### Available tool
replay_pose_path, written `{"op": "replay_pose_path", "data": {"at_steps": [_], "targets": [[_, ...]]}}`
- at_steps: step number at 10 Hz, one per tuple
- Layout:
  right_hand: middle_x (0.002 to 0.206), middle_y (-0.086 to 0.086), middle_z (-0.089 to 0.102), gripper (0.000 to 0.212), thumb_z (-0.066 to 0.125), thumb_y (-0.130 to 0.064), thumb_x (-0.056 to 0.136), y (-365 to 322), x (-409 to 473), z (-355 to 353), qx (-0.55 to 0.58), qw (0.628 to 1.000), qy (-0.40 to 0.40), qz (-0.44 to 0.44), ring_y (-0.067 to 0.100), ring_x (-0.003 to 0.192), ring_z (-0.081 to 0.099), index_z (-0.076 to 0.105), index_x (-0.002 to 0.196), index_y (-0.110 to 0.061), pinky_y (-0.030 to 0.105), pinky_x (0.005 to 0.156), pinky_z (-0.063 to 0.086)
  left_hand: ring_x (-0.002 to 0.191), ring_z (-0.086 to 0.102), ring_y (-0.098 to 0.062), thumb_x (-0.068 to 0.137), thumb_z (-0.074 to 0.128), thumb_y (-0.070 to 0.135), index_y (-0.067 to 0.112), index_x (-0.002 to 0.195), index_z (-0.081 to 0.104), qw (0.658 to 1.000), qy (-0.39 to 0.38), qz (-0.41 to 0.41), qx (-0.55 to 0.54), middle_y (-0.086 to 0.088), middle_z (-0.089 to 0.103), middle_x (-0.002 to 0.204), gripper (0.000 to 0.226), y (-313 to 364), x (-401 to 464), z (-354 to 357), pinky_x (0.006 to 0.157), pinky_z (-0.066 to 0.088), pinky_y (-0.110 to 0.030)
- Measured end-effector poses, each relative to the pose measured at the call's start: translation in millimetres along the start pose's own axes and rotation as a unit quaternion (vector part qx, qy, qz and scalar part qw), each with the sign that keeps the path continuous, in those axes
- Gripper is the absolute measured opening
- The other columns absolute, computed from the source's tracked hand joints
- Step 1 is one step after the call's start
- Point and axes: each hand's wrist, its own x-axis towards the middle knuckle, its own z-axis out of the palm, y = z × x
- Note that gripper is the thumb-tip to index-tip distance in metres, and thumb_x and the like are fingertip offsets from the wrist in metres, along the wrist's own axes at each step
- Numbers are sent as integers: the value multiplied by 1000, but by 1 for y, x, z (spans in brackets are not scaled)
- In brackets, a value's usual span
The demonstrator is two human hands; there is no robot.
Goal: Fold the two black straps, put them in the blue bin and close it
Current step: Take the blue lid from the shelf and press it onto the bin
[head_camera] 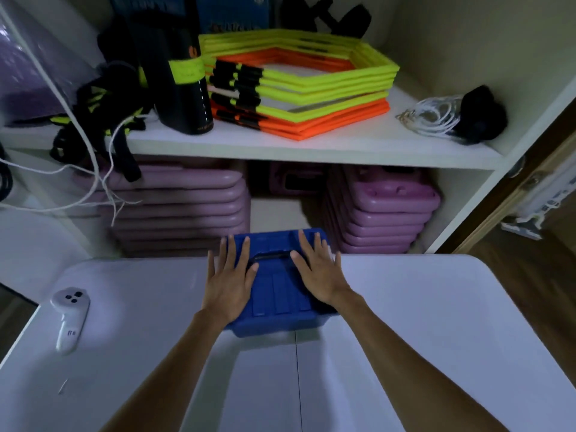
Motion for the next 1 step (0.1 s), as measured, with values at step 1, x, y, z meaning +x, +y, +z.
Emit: {"op": "replay_pose_path", "data": {"at_steps": [1], "targets": [[162, -11, 14, 59, 41, -55, 96, -16, -52, -43, 250, 962, 100, -46, 5, 148, 11, 17, 149, -42, 31, 122, 11, 149, -3, -14, 97, 5, 56, 27, 153, 7, 986, 105, -7, -127, 0, 0, 162, 63, 0, -75, -11, 120, 15, -49]]}}
